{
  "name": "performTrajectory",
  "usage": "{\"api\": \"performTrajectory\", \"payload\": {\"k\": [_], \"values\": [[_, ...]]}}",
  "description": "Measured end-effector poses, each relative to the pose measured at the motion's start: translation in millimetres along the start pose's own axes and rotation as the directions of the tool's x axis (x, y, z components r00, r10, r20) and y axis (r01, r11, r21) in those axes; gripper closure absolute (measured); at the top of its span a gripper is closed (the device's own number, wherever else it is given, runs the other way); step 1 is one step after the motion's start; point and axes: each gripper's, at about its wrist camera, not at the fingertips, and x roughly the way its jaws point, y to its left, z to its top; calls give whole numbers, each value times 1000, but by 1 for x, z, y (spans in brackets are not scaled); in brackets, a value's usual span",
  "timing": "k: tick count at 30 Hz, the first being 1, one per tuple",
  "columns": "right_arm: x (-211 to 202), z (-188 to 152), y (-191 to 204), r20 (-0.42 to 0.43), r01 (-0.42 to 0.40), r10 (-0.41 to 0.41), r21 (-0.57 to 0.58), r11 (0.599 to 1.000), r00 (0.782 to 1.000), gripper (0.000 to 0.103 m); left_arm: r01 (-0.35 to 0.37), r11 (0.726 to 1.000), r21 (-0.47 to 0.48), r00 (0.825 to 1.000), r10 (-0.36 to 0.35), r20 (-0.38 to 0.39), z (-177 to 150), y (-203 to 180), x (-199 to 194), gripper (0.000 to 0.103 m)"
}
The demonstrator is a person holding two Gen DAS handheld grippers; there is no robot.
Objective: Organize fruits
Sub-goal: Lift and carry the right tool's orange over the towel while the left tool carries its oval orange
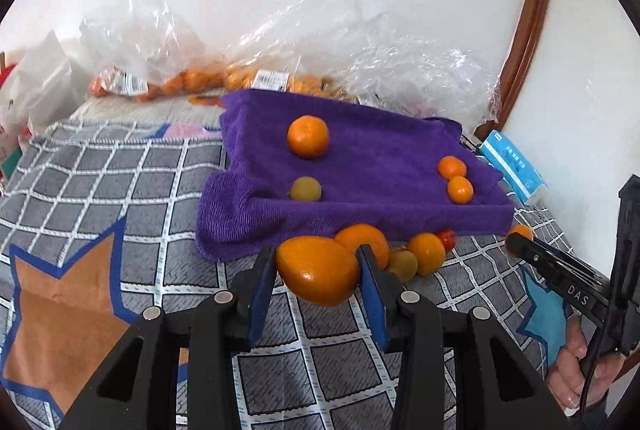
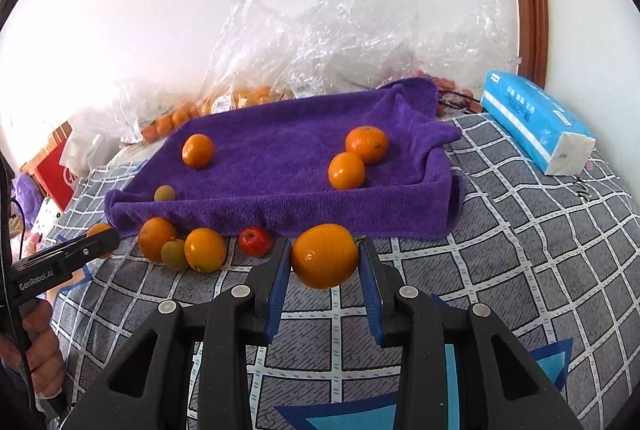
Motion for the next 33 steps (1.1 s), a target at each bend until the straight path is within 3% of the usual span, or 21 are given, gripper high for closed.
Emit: {"api": "performTrajectory", "payload": {"k": [7,17,25,33], "values": [[-6,-2,3,-9,40,-39,11,999,999,69,36,999,-23,999,-36,37,4,3,-9,65],[-25,-1,9,-16,17,-17,28,999,1000,69,49,996,-75,997,-45,62,8,14,-15,65],[-37,3,8,-7,35,-34,56,998,999,69,137,982,-133,988,-125,92,10,24,-22,65],[-47,12,3,23,43,-45,95,995,999,69,164,973,-163,983,-147,110,12,30,-27,65]]}}
